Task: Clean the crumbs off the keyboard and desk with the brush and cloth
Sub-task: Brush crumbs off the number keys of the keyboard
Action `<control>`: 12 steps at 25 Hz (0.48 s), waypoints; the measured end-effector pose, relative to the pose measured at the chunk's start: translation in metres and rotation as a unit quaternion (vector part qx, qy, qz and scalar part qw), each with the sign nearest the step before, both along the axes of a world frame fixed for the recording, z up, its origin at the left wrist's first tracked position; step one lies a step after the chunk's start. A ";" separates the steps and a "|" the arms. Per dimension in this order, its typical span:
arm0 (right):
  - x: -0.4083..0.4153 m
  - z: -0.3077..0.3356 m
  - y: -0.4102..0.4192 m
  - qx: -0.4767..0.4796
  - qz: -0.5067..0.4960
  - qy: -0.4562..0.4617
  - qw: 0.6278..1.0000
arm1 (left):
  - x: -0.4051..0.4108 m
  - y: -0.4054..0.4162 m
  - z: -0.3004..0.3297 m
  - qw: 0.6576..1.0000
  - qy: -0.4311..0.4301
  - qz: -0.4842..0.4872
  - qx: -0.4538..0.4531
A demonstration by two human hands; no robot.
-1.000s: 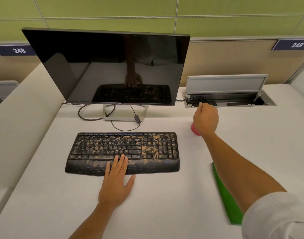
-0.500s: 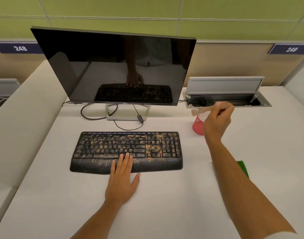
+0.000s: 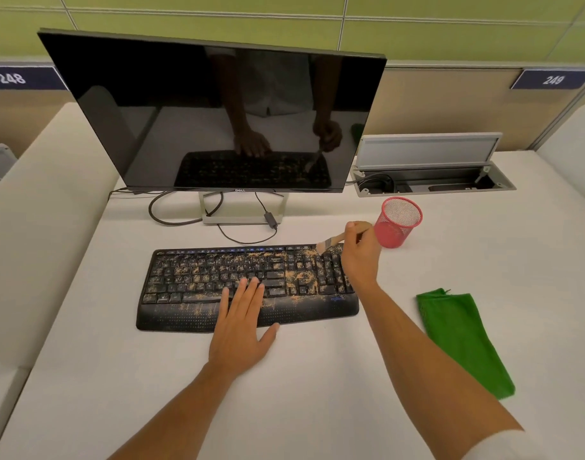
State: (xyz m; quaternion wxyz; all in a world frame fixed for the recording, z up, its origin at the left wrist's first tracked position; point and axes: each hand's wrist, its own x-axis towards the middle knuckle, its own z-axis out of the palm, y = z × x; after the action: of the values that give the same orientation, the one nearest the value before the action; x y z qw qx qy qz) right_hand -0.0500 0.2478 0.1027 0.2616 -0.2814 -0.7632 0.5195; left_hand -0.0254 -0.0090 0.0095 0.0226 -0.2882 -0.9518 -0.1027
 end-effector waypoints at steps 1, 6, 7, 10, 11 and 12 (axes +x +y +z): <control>-0.003 -0.001 -0.003 0.003 0.005 -0.004 1.000 | -0.002 -0.002 0.000 1.000 -0.002 0.001 -0.002; -0.015 -0.016 -0.013 0.005 0.041 -0.034 0.999 | -0.003 -0.002 -0.001 1.000 -0.021 0.004 -0.004; -0.015 -0.020 -0.013 0.011 0.047 -0.036 0.998 | -0.003 -0.002 -0.001 1.000 -0.022 0.004 -0.002; -0.012 -0.032 -0.009 0.020 0.057 -0.054 0.997 | -0.004 -0.002 -0.001 1.000 -0.024 0.006 -0.005; -0.010 -0.034 -0.005 0.019 0.057 -0.059 0.996 | -0.004 -0.002 -0.001 1.000 -0.023 0.007 -0.008; -0.009 -0.037 -0.001 0.015 0.054 -0.062 0.996 | -0.003 -0.002 -0.001 1.000 -0.023 0.006 -0.010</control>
State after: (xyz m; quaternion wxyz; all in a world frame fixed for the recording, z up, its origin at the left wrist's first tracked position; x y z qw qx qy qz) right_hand -0.0586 0.2472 0.0658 0.1893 -0.2676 -0.7997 0.5031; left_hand -0.0287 -0.0110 0.0082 -0.0011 -0.2802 -0.9548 -0.0996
